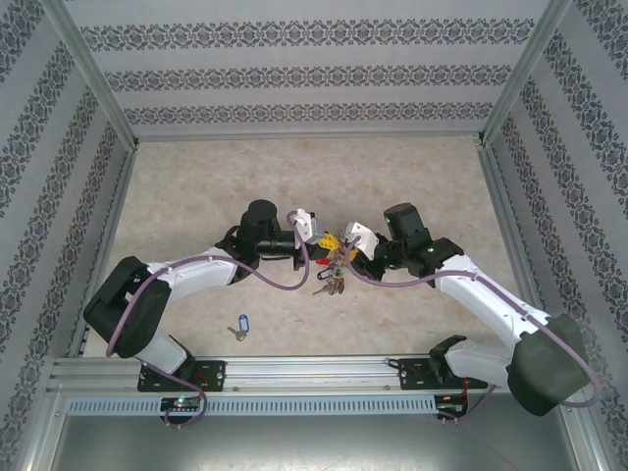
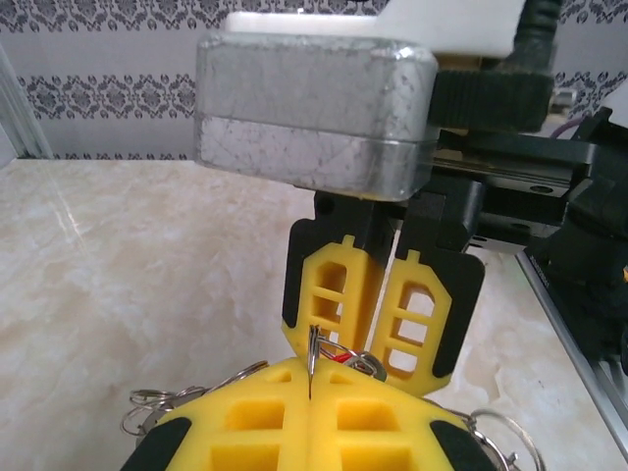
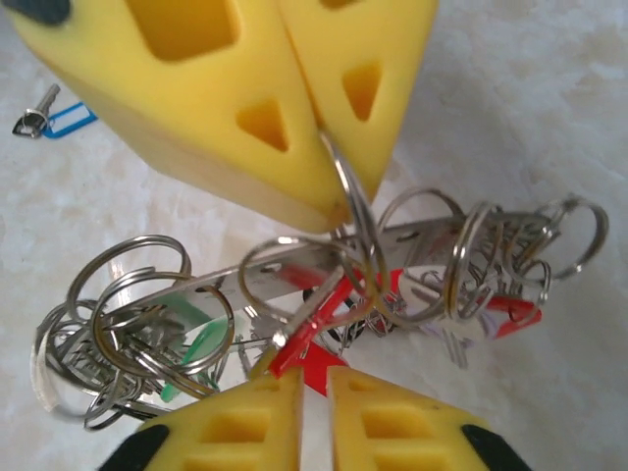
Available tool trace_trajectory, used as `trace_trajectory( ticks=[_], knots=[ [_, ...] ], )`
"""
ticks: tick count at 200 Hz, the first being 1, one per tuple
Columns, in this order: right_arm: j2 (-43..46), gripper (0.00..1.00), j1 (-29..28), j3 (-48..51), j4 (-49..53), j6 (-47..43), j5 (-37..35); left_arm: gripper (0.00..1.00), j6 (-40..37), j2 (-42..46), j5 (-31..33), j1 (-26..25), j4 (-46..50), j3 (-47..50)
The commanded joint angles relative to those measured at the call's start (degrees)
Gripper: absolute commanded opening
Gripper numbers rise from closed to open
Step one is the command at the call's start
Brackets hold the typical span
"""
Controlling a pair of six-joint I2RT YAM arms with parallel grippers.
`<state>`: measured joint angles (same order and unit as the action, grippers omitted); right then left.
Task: Put the keys on the keyring
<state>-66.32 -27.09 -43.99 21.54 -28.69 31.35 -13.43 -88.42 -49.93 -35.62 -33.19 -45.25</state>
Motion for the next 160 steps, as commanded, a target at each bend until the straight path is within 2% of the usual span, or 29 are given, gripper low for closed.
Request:
trace_trajectory(
  ticks=[1, 28, 41, 65, 88, 135, 160],
  knots=[
    [3.03, 0.17, 0.76, 0.06, -2.17, 2.16, 1.75, 0.0, 2.4, -0.01, -2.17, -0.17, -6.49, 0.42],
    [6.45, 0.21, 2.1, 0.83, -2.43, 2.94, -1.55, 0.0, 1.74, 0.34, -1.01, -0.17, -5.82, 0.59],
    [7.43, 0.29, 2.56, 0.92, -1.97, 2.89, -0.88, 0.0, 1.74, 0.34, -0.7, -0.23, -5.94, 0.62],
    [8.24, 0.36, 2.49, 0.51, -2.69, 4.83, 1.25, 0.0, 1.74, 0.41, -0.76, -0.16, -5.68, 0.47],
    [7.26, 0.37, 1.57, 0.24, -4.93, 7.31, 2.72, 0.0, 1.66, 0.46, -0.83, -0.21, -5.47, 0.23],
    [3.54, 0.4, -0.22, 0.12, -6.96, 8.08, 1.33, 0.0, 2.17, 0.55, -0.76, -0.22, -5.82, 0.15],
    [2.2, 0.34, -0.51, 0.83, -8.62, 8.11, 0.98, 0.0, 2.72, 0.7, -0.65, -0.17, -6.5, 0.3]
  ],
)
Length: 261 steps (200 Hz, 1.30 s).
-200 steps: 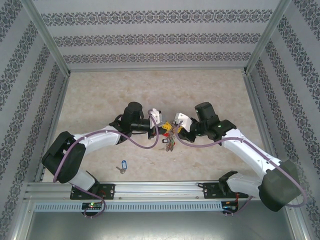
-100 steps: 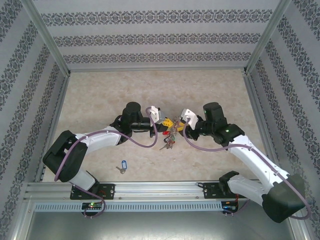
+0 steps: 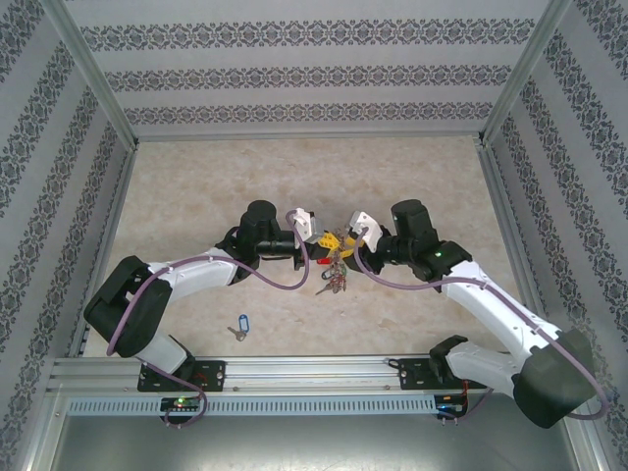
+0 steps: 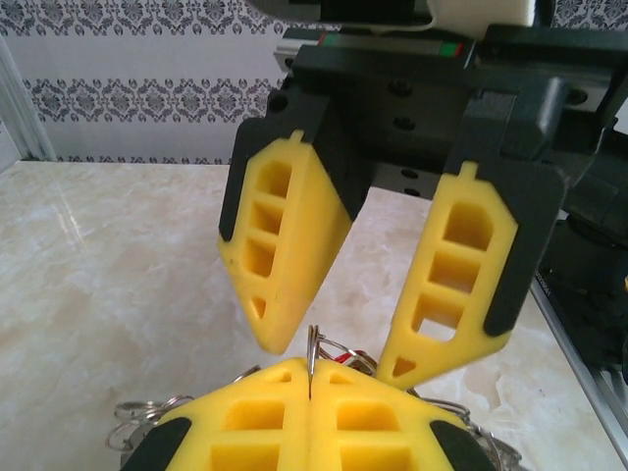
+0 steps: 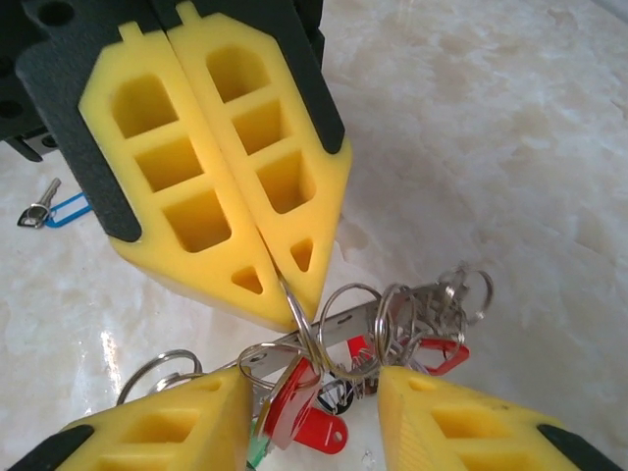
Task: Put the keys on the keyring
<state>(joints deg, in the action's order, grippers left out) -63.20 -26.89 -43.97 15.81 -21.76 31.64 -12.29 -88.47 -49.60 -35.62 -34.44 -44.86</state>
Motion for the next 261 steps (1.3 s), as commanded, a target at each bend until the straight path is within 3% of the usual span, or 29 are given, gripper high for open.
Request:
trace_trajectory(
  ticks=[1, 14, 63, 70, 103, 166, 179, 214, 261],
  knots=[
    [-0.94, 0.33, -0.66, 0.81, -2.89, 1.14, 0.61, 0.0, 1.58, 0.71, -1.0, -0.16, -5.27, -0.07],
    [-1.14, 0.22, -0.53, 1.05, -2.69, 0.44, -0.39, 0.0, 1.66, 0.83, -0.93, -0.16, -5.38, 0.08],
    [-0.53, 0.08, 0.7, 0.92, 1.87, -3.42, -1.42, 0.0, 1.57, 1.07, -0.62, -0.18, -5.26, 0.13],
    [-0.45, 0.0, 0.83, 0.77, 2.85, -4.1, -1.18, 0.0, 1.81, 1.06, -0.38, -0.16, -5.65, 0.28],
    [-1.01, 0.0, 1.47, 0.97, 5.25, -5.59, 0.31, 0.0, 5.88, 0.23, -0.12, 0.17, -11.3, 1.26],
    [-6.41, 0.11, 2.1, 1.11, 2.74, -1.86, 9.31, 0.0, 15.55, -3.44, 0.02, 0.17, -25.36, 2.8],
    [-5.58, 0.12, 2.25, 0.99, 1.87, -0.69, 8.26, 0.0, 15.94, -3.79, 0.09, 0.17, -26.08, 2.92],
    [-0.36, 0.3, 2.77, 0.9, 2.06, -0.8, 2.88, 0.0, 15.48, -3.87, 0.96, 0.17, -25.9, 3.81],
    [4.38, 0.34, 3.3, 0.33, 2.81, -1.95, -0.77, 0.0, 13.61, -3.65, 0.27, 0.18, -23.29, 3.78]
  ],
)
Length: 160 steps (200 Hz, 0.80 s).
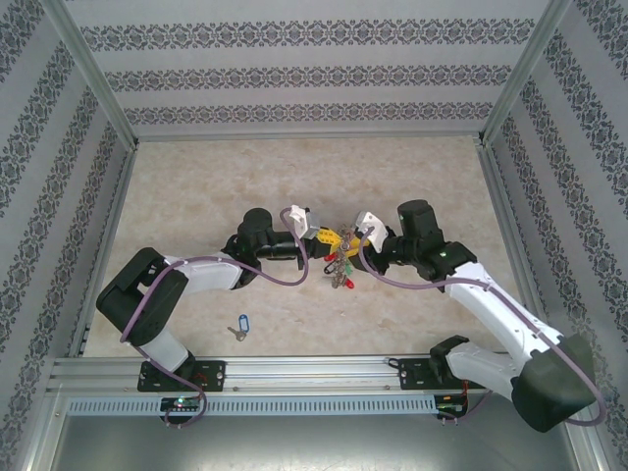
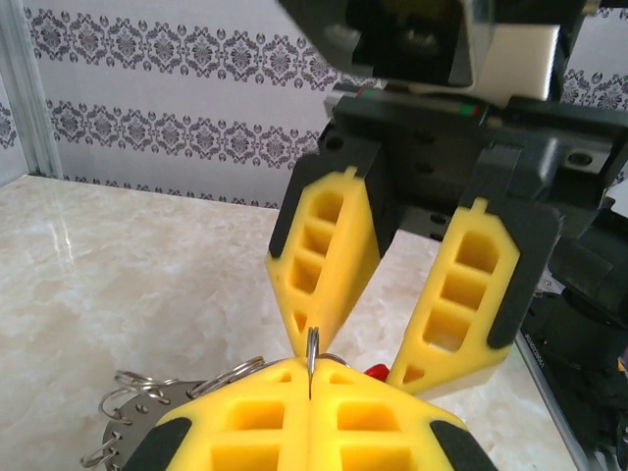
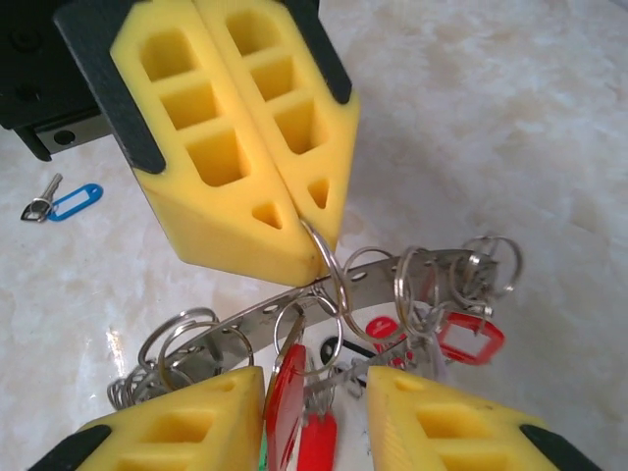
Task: Put the keys on the keyring
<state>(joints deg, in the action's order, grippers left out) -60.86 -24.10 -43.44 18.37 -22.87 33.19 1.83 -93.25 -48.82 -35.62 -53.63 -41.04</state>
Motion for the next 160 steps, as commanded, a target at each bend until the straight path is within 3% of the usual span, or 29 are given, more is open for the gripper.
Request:
trace_trajectory(
  ticks=[1, 76, 160],
  knots=[
    [2.14, 0.34, 0.52, -0.17, 0.13, -0.8, -2.38, 0.0, -0.6, 1.18, -0.59, 0.1, -3.94, -0.12],
    [0.99, 0.22, -0.95, -3.9, -1.07, -4.72, 2.06, 0.0, -2.81, 3.07, -1.44, 0.03, -0.15, -0.64],
    [-2.9, 0.21, -1.48, -6.45, 1.74, -8.59, 4.32, 0.0, -3.14, 3.59, -2.01, 0.11, 0.62, -0.79]
  ],
)
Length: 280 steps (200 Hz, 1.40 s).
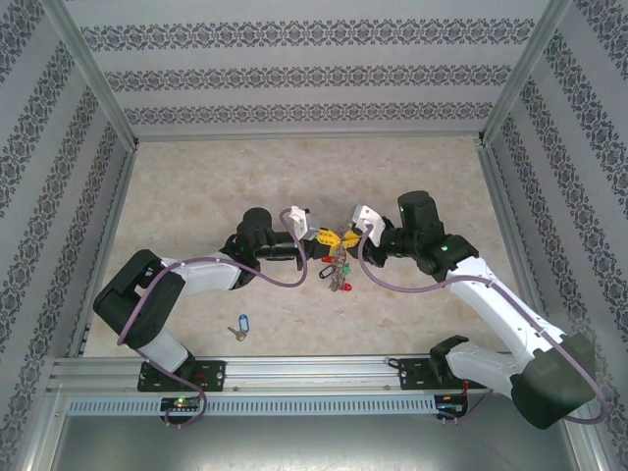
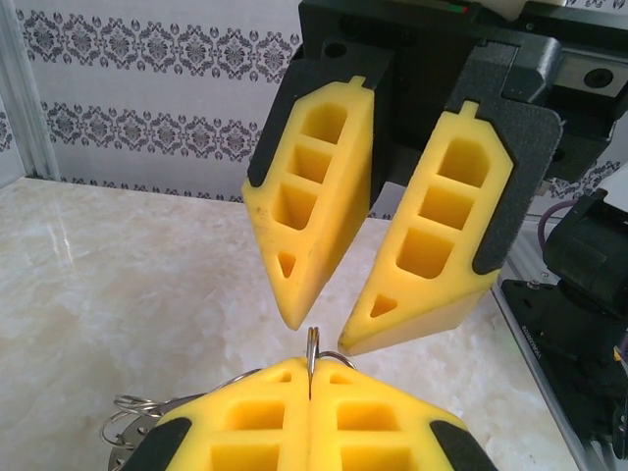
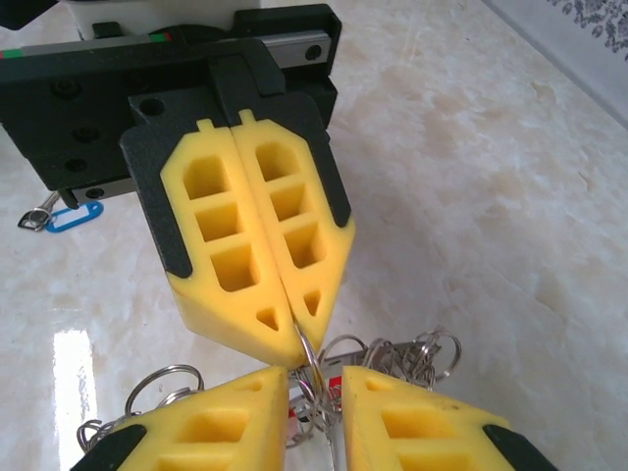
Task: Put the keys on the keyring
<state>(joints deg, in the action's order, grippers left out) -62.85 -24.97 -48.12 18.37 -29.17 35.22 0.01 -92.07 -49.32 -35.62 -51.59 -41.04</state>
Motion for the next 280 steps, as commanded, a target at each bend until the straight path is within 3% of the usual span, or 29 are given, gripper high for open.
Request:
trace_trajectory(
  ticks=[1, 17, 37, 68, 142, 182, 280],
  knots=[
    [-0.93, 0.21, -0.61, -1.74, 1.79, -2.34, 2.25, 0.0, -1.33, 2.37, -1.45, 0.11, -1.41, -0.84],
    [-1.52, 0.05, -0.66, -1.78, 2.21, -2.93, 2.39, 0.0, -1.5, 2.55, -1.48, 0.1, -1.21, -0.83],
    [-2.58, 0.1, -0.66, -2.14, 3.25, -3.36, 1.35, 0.0, -1.68, 2.77, -1.37, 0.1, -0.88, -0.93],
    [-2.51, 0.0, -0.77, -2.64, 4.03, -3.94, 0.92, 0.0, -2.85, 3.3, -1.06, 0.11, 0.79, -0.93],
    [-3.68, 0.0, -2.74, -8.73, 13.24, -7.7, -1.47, 0.11, -23.7, 7.17, -1.94, 0.1, 33.5, -8.18],
    [-4.54, 0.0, -4.32, -9.97, 13.85, -7.84, -3.14, 0.15, -24.95, 6.73, -2.08, -0.05, 35.79, -9.93],
    [-6.1, 0.0, -5.88, -11.65, 13.96, -6.43, -4.17, 0.15, -27.49, 5.06, -2.56, -0.78, 40.22, -12.08]
  ],
)
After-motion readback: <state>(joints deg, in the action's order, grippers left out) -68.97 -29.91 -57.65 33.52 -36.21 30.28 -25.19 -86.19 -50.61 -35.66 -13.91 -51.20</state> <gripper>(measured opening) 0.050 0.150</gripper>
